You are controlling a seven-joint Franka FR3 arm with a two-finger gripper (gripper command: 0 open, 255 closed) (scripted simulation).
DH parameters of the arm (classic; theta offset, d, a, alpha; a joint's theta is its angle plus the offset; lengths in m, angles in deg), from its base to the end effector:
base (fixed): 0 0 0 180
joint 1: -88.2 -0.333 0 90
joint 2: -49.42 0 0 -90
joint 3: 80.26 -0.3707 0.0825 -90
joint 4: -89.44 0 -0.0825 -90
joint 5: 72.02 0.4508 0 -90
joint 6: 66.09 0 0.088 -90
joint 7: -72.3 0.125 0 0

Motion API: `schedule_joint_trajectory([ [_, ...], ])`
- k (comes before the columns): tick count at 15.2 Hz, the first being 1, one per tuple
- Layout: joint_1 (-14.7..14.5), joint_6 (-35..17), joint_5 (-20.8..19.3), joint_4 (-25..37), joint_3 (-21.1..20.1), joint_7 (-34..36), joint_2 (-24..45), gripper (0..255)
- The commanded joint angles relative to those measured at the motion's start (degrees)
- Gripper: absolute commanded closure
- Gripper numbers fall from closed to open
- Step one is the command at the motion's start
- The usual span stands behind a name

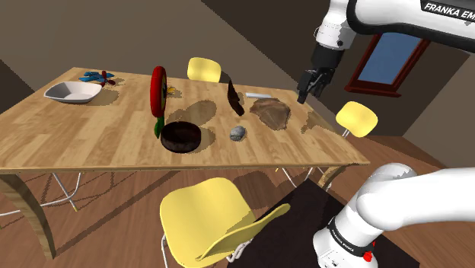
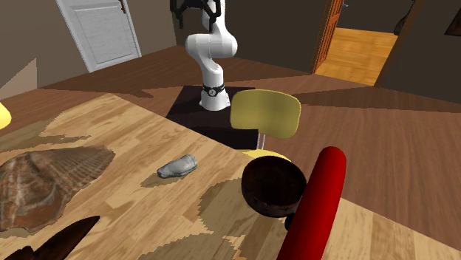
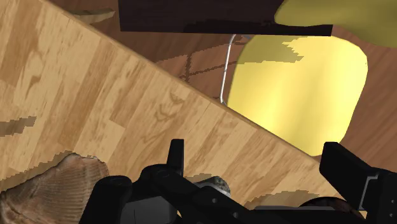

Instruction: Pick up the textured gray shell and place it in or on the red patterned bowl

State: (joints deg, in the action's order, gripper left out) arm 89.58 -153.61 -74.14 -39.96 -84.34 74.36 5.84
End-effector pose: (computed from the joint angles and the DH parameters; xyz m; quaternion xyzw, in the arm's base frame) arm 0.3394 0.0202 0.6507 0.9990 -0.0049 0.0156 0.0425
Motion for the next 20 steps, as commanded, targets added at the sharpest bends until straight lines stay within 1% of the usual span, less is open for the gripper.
schedule_joint_trajectory([
  [1,0.0,0.0,0.0,0.0,0.0,0.0,0.0,0],
  [5,1.6,-5.9,1.1,-0.7,-2.6,6.7,6.5,0],
  [10,3.6,-12.6,1.5,0.3,-5.3,15.0,15.9,0],
  [15,5.5,-18.4,0.8,3.3,-7.3,23.2,26.3,0],
  [20,7.0,-22.9,-0.8,7.9,-8.3,31.3,37.2,0],
])
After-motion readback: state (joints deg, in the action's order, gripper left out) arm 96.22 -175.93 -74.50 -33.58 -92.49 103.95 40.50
